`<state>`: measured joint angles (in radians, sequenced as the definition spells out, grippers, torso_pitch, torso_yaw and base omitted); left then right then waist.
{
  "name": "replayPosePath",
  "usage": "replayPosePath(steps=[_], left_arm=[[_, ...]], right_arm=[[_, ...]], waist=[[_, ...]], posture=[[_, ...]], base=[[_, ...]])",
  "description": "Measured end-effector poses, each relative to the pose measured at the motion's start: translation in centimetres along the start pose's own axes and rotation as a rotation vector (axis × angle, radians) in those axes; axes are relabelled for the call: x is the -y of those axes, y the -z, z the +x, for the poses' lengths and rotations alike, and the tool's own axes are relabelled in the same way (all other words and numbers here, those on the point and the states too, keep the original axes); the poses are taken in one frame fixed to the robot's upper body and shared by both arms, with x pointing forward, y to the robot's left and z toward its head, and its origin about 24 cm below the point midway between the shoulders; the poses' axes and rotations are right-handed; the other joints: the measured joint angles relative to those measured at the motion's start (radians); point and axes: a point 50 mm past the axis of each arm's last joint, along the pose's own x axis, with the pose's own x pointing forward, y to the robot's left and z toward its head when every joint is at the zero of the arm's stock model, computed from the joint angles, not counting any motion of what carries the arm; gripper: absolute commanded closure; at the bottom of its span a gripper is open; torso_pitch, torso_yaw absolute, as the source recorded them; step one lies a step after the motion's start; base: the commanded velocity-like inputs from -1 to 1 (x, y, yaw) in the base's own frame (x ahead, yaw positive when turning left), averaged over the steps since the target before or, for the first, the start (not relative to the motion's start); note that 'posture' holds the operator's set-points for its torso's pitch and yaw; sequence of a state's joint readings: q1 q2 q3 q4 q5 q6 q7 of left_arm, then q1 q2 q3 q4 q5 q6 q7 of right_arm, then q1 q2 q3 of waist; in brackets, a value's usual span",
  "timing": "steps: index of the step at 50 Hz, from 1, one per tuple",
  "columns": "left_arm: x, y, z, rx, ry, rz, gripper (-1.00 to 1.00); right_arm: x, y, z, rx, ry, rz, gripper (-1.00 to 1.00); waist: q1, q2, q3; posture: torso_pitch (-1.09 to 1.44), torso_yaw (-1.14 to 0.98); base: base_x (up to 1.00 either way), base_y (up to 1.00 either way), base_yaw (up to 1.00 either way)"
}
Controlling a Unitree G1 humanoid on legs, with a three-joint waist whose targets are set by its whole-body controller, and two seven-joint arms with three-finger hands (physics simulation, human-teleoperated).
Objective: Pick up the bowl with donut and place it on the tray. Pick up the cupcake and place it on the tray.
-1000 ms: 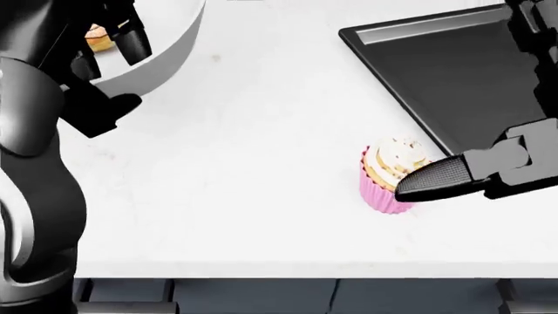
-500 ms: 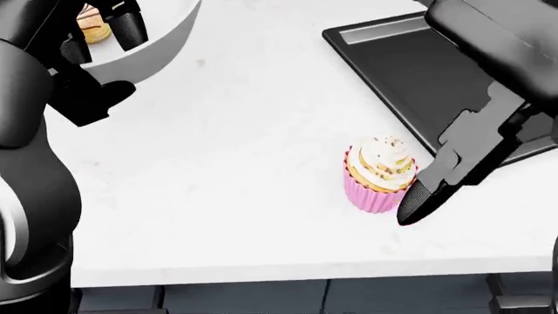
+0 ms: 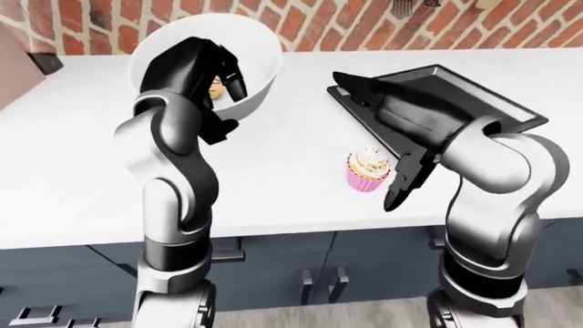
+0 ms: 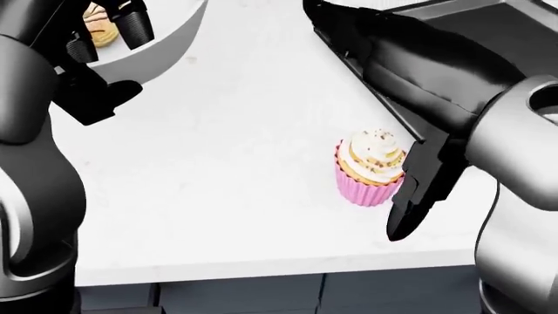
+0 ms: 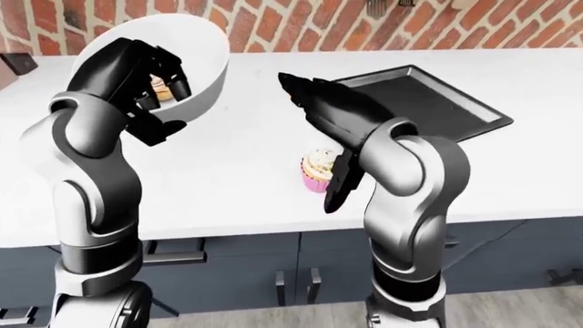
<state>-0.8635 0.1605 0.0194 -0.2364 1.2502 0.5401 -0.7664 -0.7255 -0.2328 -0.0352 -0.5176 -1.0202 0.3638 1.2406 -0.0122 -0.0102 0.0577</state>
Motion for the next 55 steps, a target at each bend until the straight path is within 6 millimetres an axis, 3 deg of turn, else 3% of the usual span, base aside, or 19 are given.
replayPosePath(steps=[19, 38, 41, 43, 55], left_arm=[[0.2, 0.0, 0.1, 0.003, 0.005, 0.013, 1.00], [0.4, 0.0, 0.0, 0.006, 0.008, 0.017, 1.00], [0.6, 0.0, 0.1, 0.005, 0.010, 0.017, 1.00], [0.6, 0.0, 0.1, 0.004, 0.012, 0.017, 1.00], [0.3, -0.2, -0.1, 0.011, 0.008, 0.016, 1.00]], right_arm=[[-3.4, 1.5, 1.3, -0.044, -0.086, 0.003, -1.00], [-4.5, 3.5, 2.1, -0.104, -0.107, 0.011, -0.99], [-4.7, 3.9, 2.2, -0.115, -0.111, 0.013, -0.84], [-4.8, 4.0, 2.2, -0.120, -0.114, 0.014, -0.61], [-4.8, 3.9, 1.9, -0.107, -0.120, 0.006, -0.25]], waist=[[0.001, 0.000, -0.004], [0.003, -0.004, -0.009], [0.004, -0.005, -0.009], [0.004, -0.006, -0.009], [-0.001, -0.010, -0.013]], posture=[[0.00, 0.00], [0.00, 0.00], [0.00, 0.00], [0.00, 0.00], [0.00, 0.00]], base=[[0.00, 0.00, 0.00], [0.00, 0.00, 0.00], [0.00, 0.00, 0.00], [0.00, 0.00, 0.00], [0.00, 0.00, 0.00]])
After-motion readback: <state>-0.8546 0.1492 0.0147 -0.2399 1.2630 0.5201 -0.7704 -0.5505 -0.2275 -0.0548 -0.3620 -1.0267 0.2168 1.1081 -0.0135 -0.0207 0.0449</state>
